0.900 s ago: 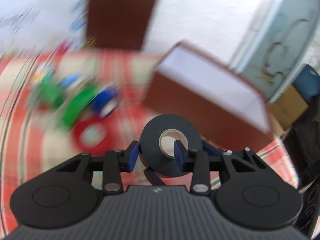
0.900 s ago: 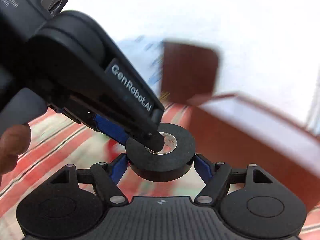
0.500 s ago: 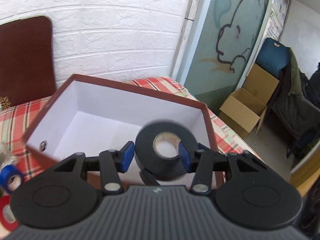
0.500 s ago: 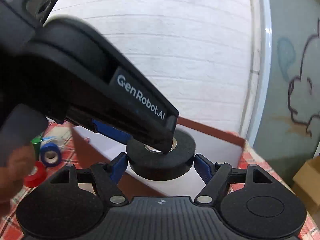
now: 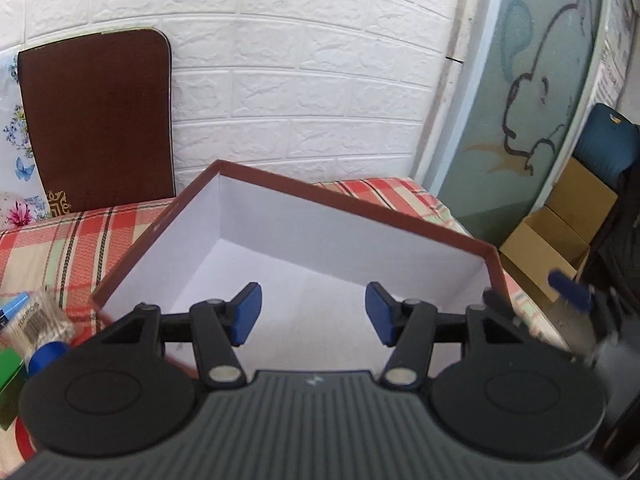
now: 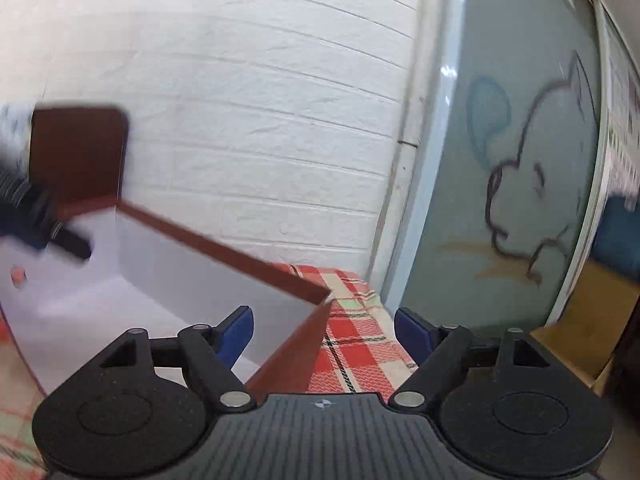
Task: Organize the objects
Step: 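Move the left gripper from the box to the green card box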
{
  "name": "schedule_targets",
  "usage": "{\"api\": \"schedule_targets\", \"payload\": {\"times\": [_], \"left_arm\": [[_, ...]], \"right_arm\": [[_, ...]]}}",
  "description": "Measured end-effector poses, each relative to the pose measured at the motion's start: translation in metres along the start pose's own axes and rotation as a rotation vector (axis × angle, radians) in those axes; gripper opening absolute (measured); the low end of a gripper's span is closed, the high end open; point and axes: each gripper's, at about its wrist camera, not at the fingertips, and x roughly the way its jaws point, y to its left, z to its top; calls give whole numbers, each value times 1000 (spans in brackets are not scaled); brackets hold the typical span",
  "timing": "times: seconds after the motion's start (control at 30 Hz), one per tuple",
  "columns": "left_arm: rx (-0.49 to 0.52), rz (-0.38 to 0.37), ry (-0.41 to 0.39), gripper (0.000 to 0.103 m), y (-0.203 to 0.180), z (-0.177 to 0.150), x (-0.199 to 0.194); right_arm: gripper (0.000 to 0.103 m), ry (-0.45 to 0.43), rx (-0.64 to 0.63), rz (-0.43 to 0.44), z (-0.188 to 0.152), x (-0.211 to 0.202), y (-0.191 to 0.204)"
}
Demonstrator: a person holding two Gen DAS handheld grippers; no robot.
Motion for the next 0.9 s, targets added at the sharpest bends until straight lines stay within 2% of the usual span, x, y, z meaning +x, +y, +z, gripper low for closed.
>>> {"api": "schedule_targets", "payload": {"times": [0.1,0.13,0.17,0.2,0.27,0.3,0.37,0.43,0.5,0.57,0.63,0.73,0.83,0.87,0.9], "left_arm": [[-5,-34,-19,60,8,-18,-26],[-16,-48,-24,61,15,-24,-36],[-26,-53,-29,61,24,-31,-47],[-33,-46,-33,61,34,-39,-58],[-45,-3,-34,63,57,-59,-79],[-53,33,-24,65,71,-68,-87],[-74,130,12,65,105,-92,-100],[-131,238,65,65,145,-120,-110],[-211,369,133,63,188,-145,-117],[-302,448,151,63,229,-171,-132],[-362,505,136,63,255,-187,-147],[-397,505,97,63,271,-194,-162],[-403,484,89,64,272,-191,-162],[-396,482,89,65,270,-192,-163],[-395,476,88,66,269,-192,-163]], "right_arm": [[79,-84,65,74,24,-30,6],[79,-113,67,96,22,-68,-3],[79,-131,76,135,22,-80,4],[79,-146,87,188,13,-109,15],[80,-159,109,311,-6,-149,33],[80,-143,113,380,-24,-183,51],[74,-48,101,533,-45,-198,84],[65,59,51,641,-61,-197,126],[58,130,-20,703,-64,-184,167],[58,172,-49,752,-59,-171,207],[58,194,-24,770,-49,-169,236],[59,231,102,825,-14,-137,272],[62,299,222,820,10,-101,311],[54,351,209,803,13,-89,323],[36,427,197,777,12,-73,336]]}}
